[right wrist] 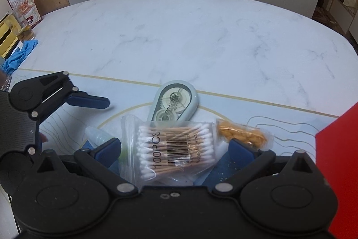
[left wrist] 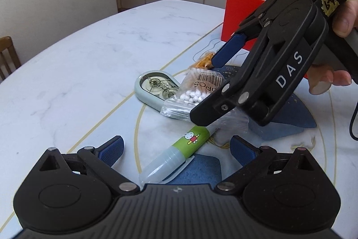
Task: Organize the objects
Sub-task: 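Grasp the green-and-white tube with left tool while right tool grasps the cotton swab bag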
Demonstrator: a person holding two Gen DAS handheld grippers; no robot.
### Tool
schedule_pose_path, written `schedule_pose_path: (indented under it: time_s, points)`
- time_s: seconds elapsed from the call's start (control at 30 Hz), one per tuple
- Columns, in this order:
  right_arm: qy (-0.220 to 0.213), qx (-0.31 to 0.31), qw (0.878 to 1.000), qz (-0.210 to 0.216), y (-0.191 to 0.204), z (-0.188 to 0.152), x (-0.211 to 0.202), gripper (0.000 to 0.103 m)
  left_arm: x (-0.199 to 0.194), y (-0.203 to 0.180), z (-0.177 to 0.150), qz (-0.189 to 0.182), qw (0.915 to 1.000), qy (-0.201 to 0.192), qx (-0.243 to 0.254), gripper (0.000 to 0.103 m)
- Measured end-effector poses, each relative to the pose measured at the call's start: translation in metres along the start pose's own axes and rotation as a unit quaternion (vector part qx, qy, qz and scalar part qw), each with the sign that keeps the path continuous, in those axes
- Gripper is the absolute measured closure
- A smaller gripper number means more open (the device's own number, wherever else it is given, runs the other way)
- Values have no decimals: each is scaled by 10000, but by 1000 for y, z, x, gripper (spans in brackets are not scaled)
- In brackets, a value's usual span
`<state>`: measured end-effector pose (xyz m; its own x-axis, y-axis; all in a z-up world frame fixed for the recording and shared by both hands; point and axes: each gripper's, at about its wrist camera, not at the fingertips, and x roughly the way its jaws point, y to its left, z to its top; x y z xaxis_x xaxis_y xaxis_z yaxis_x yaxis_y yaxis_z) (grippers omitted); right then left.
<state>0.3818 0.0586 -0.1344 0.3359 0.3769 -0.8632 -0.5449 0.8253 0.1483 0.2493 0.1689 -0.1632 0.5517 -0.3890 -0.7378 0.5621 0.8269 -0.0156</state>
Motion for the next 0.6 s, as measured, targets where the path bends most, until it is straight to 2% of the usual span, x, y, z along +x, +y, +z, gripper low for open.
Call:
schedule_pose_path:
  time_s: [0.17,0.37,0.5,0.6]
  points:
    - [43,169,9998,103,-6,0,4,1,3,-2,2,-94,9997,-101,211,4]
    - [75,298,9992,253,-10,0,5,9,5,-2,2,-147,9992,-128,360,26]
    - [105,283,9990,321,-9,-1,4,14,2,-2,3,-248,9985,-144,473,46]
    - [111,295,9990,330,-9,-1,4,17,0,-7,2,-298,9974,-123,644,52]
